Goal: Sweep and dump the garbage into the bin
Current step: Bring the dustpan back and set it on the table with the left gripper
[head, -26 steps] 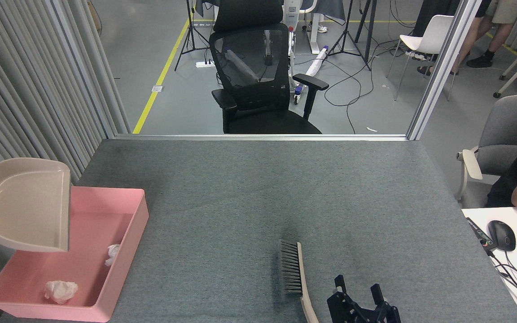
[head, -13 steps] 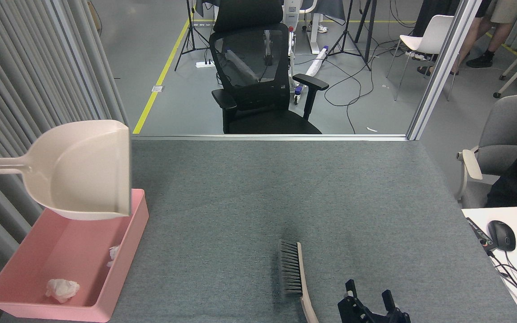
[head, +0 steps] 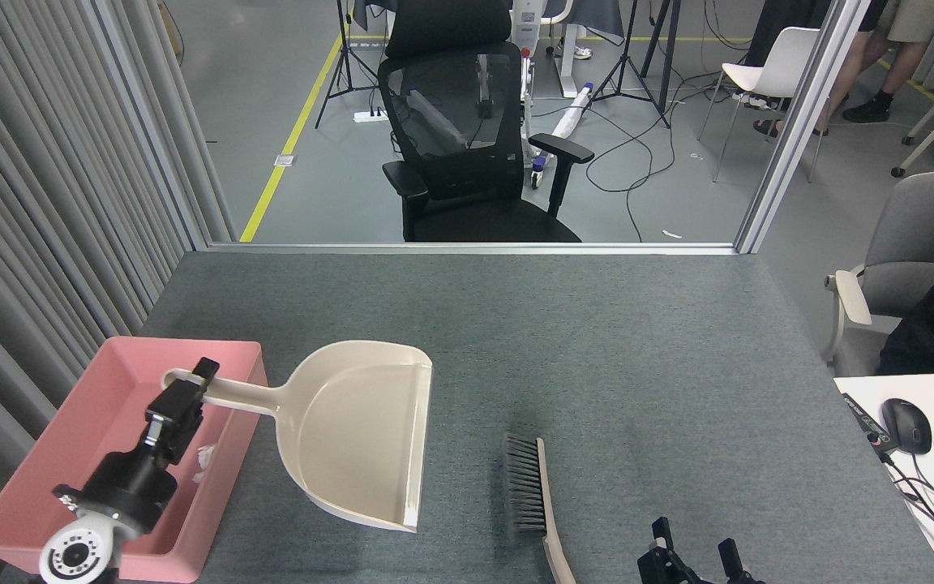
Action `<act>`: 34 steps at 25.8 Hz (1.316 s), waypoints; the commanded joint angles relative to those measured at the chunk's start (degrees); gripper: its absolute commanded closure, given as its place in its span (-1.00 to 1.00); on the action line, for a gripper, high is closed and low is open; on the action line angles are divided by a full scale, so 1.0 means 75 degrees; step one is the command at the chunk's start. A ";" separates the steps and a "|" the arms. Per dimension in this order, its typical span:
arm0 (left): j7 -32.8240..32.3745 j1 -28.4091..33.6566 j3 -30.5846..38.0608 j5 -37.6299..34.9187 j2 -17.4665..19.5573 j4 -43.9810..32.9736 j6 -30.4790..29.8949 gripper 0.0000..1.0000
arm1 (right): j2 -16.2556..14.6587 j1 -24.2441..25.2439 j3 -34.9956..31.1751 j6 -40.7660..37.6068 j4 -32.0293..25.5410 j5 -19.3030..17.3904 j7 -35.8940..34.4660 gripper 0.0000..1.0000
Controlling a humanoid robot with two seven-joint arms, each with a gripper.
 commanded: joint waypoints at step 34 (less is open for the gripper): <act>0.1004 -0.1548 -0.0277 -0.1394 -0.1194 0.4592 -0.2149 0.46 | -0.0031 0.0014 -0.0033 0.0063 0.0000 0.0000 0.0008 -0.96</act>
